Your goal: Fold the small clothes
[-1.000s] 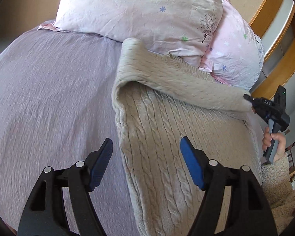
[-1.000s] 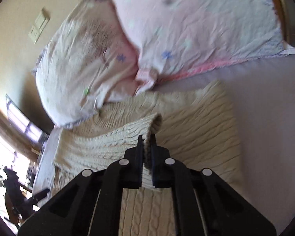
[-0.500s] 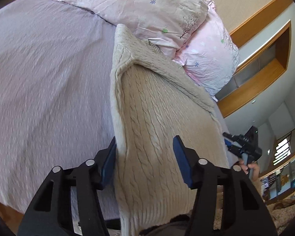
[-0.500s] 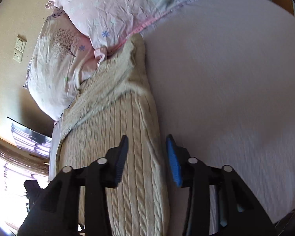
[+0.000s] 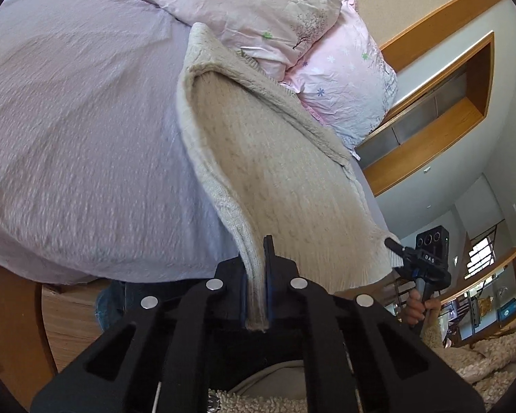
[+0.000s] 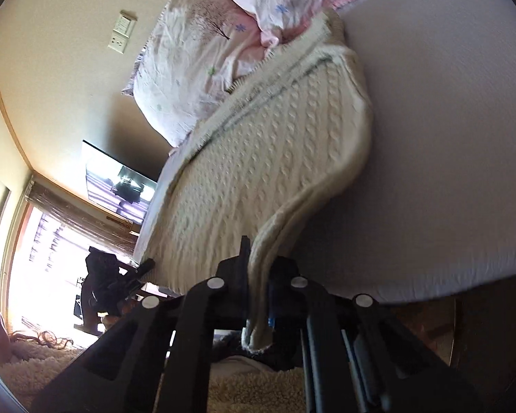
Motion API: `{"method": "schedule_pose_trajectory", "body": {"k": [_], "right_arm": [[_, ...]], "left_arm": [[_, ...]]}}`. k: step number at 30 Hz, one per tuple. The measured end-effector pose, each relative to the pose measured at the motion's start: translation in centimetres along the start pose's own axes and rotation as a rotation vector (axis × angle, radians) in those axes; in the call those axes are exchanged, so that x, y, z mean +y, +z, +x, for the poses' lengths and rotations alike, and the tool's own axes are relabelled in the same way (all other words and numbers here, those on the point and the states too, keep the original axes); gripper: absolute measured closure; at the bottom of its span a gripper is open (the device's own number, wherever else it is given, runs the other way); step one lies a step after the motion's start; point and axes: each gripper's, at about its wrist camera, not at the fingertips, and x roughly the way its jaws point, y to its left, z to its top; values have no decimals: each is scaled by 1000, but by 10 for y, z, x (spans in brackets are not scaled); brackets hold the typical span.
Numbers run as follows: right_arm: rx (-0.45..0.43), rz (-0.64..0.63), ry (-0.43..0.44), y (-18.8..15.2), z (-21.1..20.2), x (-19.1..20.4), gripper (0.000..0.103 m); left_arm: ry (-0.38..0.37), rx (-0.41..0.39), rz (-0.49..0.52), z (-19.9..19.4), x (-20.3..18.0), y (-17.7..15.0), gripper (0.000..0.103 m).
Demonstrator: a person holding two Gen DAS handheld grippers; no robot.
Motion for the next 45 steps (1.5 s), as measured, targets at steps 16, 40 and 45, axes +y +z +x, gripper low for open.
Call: {"method": "schedule_pose_trajectory", "body": {"k": [16, 40, 45], "right_arm": [[-280, 300, -201, 239, 147, -87, 92], [-456, 104, -298, 222, 115, -49, 2], [-453, 154, -231, 225, 107, -55, 2]], "left_arm": [[123, -177, -213, 151, 58, 276, 96], [55, -35, -310, 133, 75, 212, 60], [-77, -99, -436, 139, 66, 215, 82]]}}
